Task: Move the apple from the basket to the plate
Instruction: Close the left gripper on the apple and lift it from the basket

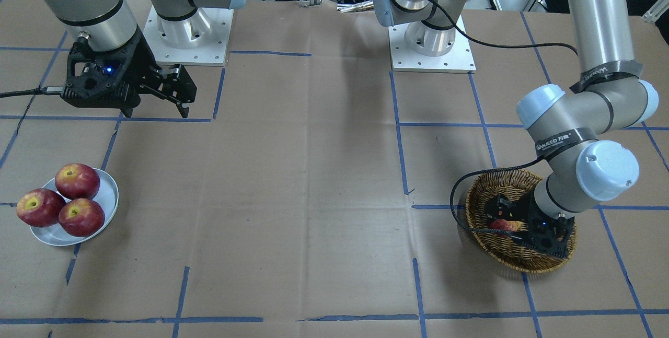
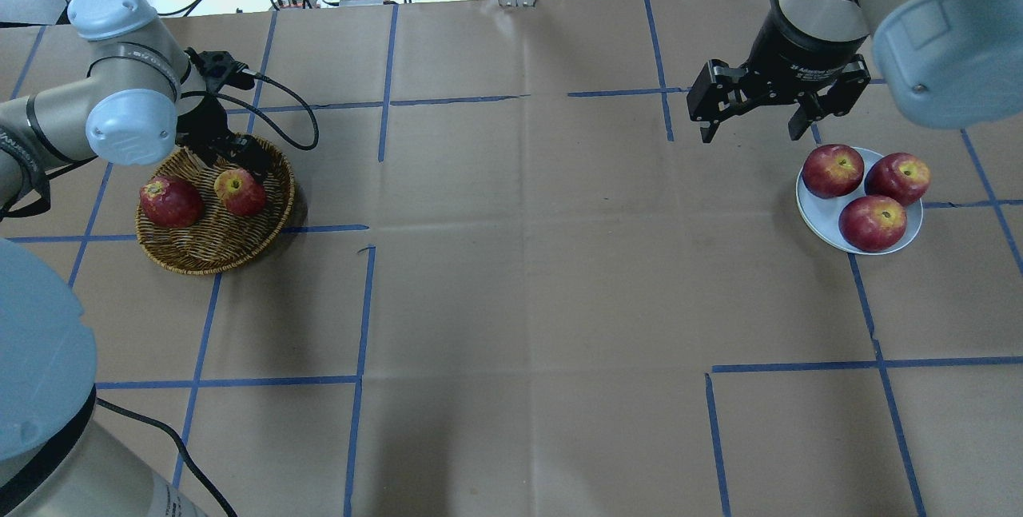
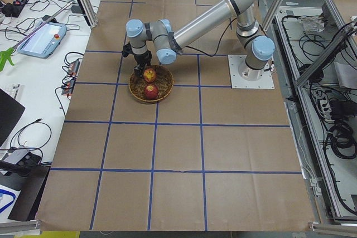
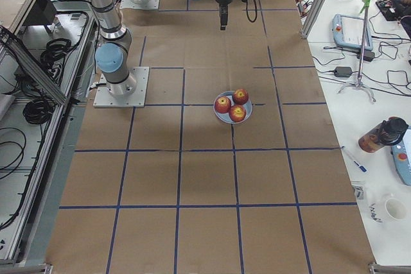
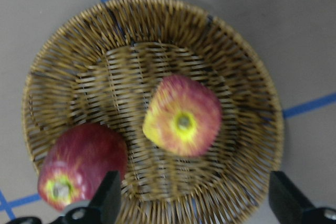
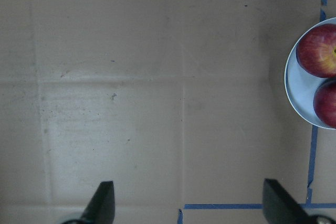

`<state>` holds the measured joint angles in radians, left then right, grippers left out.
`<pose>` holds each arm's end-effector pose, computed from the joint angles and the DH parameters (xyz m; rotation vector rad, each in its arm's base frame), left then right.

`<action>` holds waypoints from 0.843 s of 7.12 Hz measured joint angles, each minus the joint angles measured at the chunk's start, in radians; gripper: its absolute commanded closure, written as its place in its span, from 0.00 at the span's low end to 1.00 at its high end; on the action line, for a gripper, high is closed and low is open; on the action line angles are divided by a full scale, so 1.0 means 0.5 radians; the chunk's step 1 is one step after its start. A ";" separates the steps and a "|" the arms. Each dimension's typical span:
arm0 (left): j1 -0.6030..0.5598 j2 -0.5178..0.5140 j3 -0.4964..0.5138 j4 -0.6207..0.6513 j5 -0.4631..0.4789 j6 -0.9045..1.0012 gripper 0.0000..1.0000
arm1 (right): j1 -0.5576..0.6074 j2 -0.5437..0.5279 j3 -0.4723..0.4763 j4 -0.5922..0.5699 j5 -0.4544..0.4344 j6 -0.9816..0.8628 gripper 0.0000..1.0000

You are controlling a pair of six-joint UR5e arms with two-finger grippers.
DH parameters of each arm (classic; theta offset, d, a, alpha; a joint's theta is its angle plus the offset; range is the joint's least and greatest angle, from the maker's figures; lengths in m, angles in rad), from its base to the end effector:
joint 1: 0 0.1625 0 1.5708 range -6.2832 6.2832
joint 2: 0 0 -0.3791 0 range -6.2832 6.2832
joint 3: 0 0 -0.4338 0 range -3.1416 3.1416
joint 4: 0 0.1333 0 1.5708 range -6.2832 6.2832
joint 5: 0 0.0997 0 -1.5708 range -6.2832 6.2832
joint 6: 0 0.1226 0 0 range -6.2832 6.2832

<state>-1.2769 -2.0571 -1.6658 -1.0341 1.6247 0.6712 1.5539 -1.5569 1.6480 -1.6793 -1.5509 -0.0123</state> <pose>0.0624 -0.6434 0.1327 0.5856 3.0574 0.1005 0.1266 -0.5413 0.3813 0.0069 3.1218 -0.0276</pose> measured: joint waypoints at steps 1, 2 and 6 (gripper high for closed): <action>0.001 -0.028 -0.009 0.000 0.005 -0.003 0.01 | 0.000 0.000 0.000 0.001 -0.001 0.000 0.00; 0.001 -0.048 -0.027 0.000 0.012 -0.005 0.10 | 0.000 0.001 0.001 0.001 -0.003 0.000 0.00; -0.002 -0.037 -0.066 -0.002 0.020 0.052 0.46 | 0.000 0.001 -0.001 0.000 0.001 0.000 0.00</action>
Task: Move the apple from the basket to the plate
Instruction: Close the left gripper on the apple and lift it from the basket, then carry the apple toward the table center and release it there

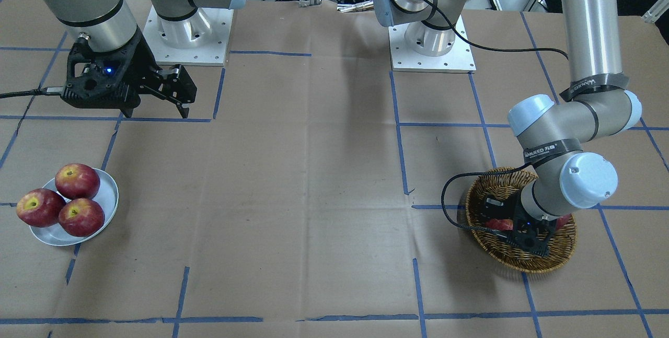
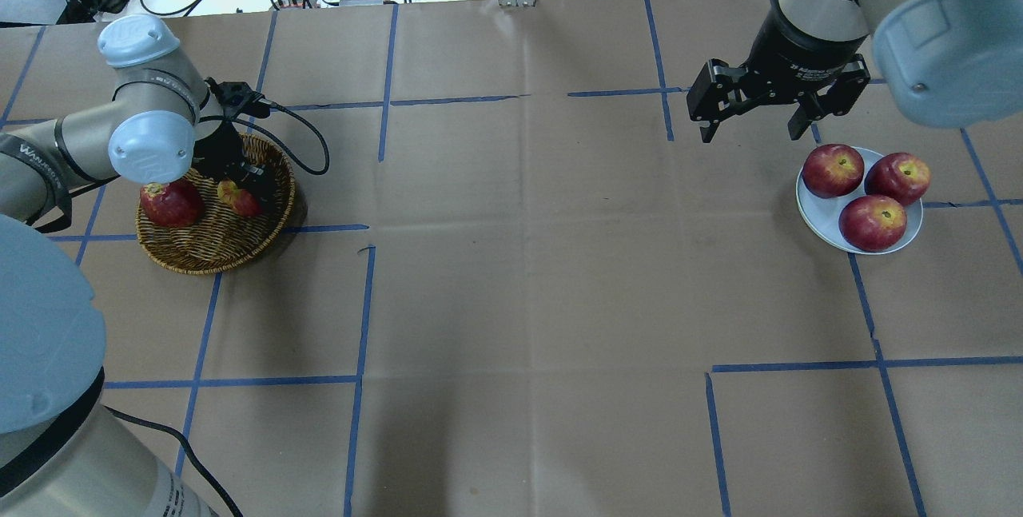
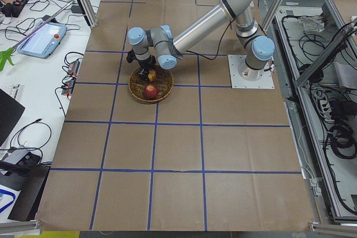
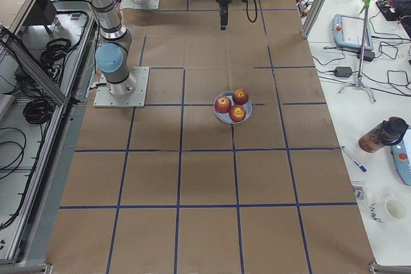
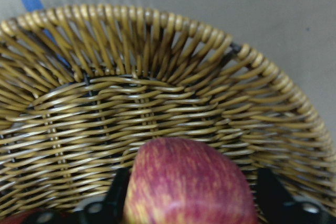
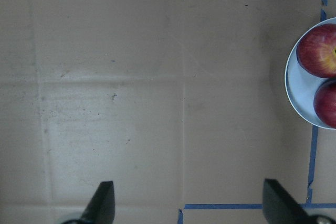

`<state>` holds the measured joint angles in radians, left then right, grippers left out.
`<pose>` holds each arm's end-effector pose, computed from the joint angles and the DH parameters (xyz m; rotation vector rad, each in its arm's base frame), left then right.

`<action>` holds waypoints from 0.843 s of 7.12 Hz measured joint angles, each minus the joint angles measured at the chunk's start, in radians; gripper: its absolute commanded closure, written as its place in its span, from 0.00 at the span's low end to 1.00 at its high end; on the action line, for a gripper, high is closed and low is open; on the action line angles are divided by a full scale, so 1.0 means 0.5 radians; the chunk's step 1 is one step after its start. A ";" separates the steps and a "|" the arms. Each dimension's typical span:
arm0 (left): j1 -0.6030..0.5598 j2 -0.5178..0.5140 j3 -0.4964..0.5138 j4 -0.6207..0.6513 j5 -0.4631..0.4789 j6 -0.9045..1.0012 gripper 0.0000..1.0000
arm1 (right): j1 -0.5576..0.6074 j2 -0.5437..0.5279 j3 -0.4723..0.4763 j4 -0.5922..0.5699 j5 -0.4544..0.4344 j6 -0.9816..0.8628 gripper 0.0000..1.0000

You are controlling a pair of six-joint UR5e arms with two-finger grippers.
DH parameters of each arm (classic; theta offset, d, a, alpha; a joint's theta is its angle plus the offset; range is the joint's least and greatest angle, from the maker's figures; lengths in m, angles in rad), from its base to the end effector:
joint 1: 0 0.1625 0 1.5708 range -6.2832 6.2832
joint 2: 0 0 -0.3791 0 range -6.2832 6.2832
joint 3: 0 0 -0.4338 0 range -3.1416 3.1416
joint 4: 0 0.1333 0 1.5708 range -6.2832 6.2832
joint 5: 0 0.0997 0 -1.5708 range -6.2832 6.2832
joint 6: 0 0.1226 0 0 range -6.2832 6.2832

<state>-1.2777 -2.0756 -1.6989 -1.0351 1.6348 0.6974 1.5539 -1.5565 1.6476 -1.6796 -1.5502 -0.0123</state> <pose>0.0592 -0.6303 0.1063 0.6324 3.0616 0.1814 0.1267 -0.5415 0.3813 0.0069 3.1211 -0.0281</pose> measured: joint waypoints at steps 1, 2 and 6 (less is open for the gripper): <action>-0.016 0.044 0.029 -0.032 0.003 -0.032 0.46 | 0.000 0.000 0.000 0.000 0.001 0.000 0.00; -0.067 0.116 0.053 -0.086 -0.004 -0.191 0.45 | 0.000 -0.001 0.000 0.000 0.001 0.000 0.00; -0.759 0.156 0.179 -0.169 -0.025 -1.368 0.43 | 0.000 0.000 0.000 0.000 0.001 0.000 0.00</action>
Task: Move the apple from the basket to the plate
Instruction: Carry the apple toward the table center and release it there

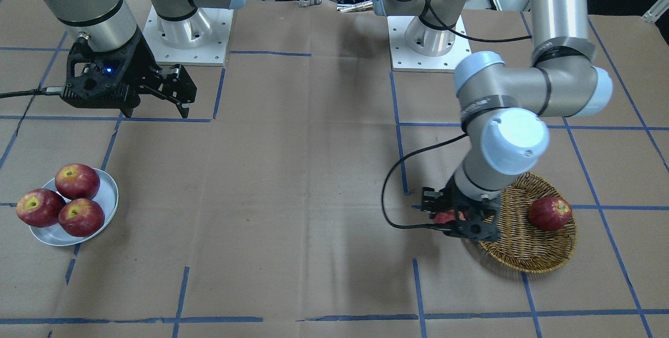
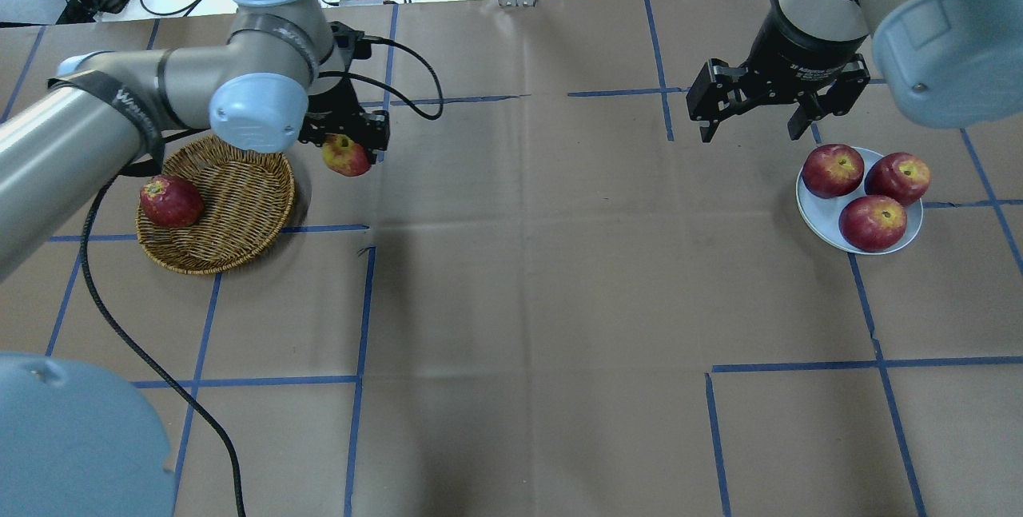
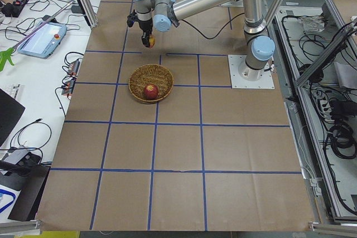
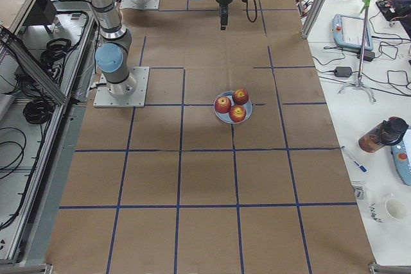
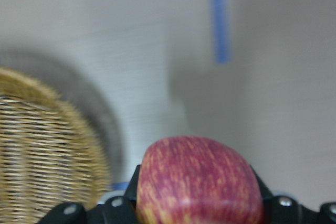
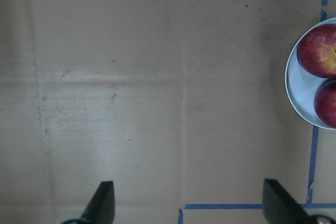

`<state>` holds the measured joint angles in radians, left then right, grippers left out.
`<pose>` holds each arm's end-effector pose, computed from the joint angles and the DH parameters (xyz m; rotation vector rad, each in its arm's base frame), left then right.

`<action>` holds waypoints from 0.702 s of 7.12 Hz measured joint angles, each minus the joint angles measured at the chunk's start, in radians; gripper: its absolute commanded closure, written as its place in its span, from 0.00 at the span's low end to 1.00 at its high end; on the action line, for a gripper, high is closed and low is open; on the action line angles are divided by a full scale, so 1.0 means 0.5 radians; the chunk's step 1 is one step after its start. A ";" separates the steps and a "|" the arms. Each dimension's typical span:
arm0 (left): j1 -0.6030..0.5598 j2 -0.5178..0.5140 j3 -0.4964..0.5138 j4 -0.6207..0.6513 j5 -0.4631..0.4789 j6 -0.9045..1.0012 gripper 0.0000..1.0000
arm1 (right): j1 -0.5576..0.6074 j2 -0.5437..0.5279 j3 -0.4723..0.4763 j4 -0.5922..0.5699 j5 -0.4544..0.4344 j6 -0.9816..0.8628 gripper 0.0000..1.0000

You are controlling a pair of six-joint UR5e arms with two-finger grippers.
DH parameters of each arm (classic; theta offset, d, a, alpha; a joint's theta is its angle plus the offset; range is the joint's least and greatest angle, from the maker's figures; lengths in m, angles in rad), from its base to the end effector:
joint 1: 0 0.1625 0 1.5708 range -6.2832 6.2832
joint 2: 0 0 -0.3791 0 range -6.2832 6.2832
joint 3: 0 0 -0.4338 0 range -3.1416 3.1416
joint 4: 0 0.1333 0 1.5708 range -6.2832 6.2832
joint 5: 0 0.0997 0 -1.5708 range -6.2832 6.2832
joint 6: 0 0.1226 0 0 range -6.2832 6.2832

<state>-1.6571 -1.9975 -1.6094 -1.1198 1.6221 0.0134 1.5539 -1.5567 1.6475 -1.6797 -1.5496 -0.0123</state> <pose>-0.1819 -0.6292 0.1891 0.1545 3.0859 0.0192 0.1268 -0.5415 0.3815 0.0069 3.1205 -0.0287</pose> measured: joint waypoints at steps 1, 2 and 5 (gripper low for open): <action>-0.186 -0.072 0.049 0.013 -0.007 -0.257 0.43 | 0.000 0.000 0.000 0.000 -0.002 0.000 0.00; -0.334 -0.167 0.131 0.021 -0.029 -0.436 0.43 | 0.000 0.000 0.000 0.000 -0.002 0.000 0.00; -0.577 -0.399 0.290 0.030 -0.072 -0.575 0.44 | 0.000 0.000 0.003 0.003 0.000 0.000 0.00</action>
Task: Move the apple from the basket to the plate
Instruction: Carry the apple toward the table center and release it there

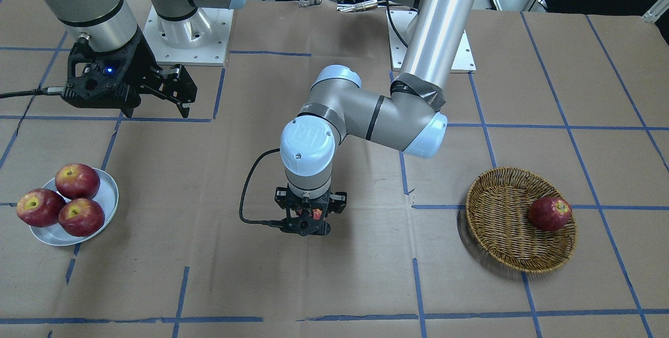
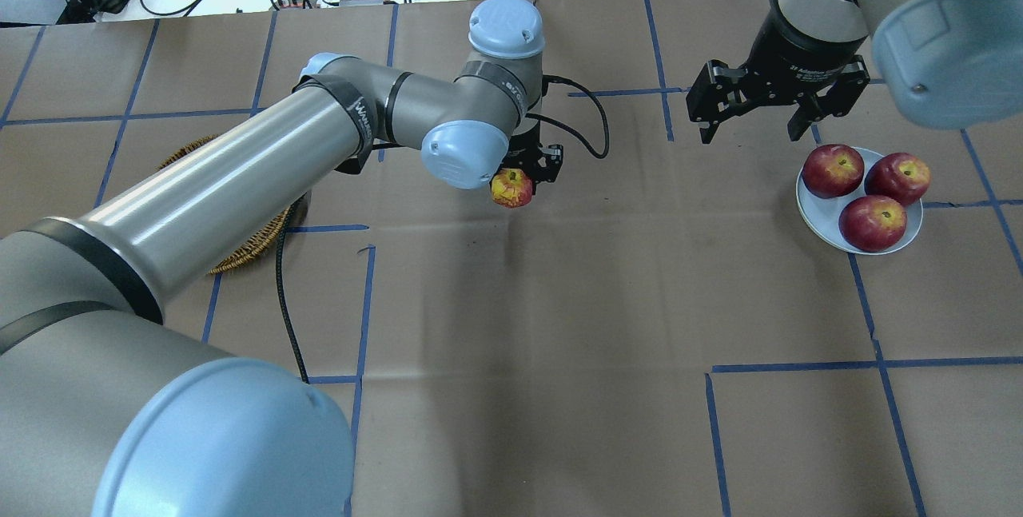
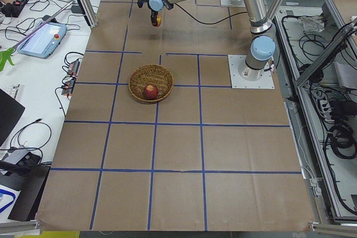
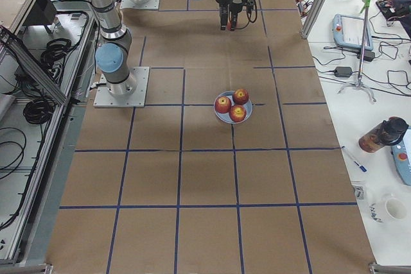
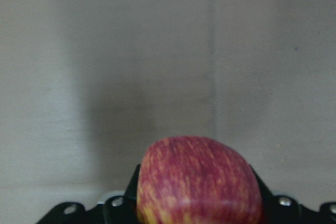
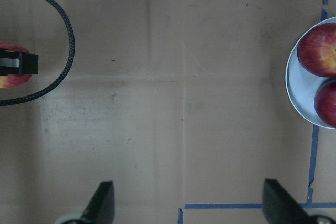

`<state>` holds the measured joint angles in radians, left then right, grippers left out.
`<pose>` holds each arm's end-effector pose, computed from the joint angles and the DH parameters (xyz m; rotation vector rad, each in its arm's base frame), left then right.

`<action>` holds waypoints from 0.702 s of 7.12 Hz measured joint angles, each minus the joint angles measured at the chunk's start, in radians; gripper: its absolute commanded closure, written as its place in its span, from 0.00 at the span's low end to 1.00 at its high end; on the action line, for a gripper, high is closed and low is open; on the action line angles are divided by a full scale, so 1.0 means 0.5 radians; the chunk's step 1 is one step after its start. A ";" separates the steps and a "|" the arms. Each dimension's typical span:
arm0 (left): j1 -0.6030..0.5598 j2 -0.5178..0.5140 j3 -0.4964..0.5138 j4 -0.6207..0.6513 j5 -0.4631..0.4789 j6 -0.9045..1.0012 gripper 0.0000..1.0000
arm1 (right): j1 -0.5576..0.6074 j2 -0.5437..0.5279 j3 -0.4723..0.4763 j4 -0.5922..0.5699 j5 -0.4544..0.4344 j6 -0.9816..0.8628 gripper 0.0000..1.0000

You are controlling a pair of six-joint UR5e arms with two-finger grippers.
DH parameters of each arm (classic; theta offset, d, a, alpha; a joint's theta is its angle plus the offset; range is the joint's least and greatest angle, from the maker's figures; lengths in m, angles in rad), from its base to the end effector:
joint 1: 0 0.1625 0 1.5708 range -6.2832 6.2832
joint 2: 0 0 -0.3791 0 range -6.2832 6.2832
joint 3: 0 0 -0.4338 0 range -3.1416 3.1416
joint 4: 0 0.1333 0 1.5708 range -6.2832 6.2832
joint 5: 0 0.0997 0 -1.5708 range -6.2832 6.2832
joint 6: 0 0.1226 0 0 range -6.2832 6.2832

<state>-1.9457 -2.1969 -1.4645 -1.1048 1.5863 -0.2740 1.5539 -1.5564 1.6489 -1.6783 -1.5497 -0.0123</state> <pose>-0.3755 -0.5955 0.1264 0.1574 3.1049 0.0716 0.1268 -0.5411 0.3804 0.0069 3.1206 -0.0239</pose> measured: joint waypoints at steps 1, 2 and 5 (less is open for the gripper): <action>-0.013 -0.029 0.005 0.014 -0.008 -0.005 0.42 | 0.000 0.000 0.000 0.000 -0.001 0.000 0.00; -0.017 -0.064 0.011 0.048 -0.013 -0.007 0.29 | 0.000 0.001 0.000 0.000 0.000 0.000 0.00; -0.020 -0.076 0.001 0.089 -0.016 -0.010 0.01 | -0.007 0.004 -0.002 -0.003 -0.001 -0.005 0.00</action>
<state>-1.9554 -2.2347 -1.4639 -1.0603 1.5785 -0.2791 1.5502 -1.5542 1.6476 -1.6800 -1.5500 -0.0147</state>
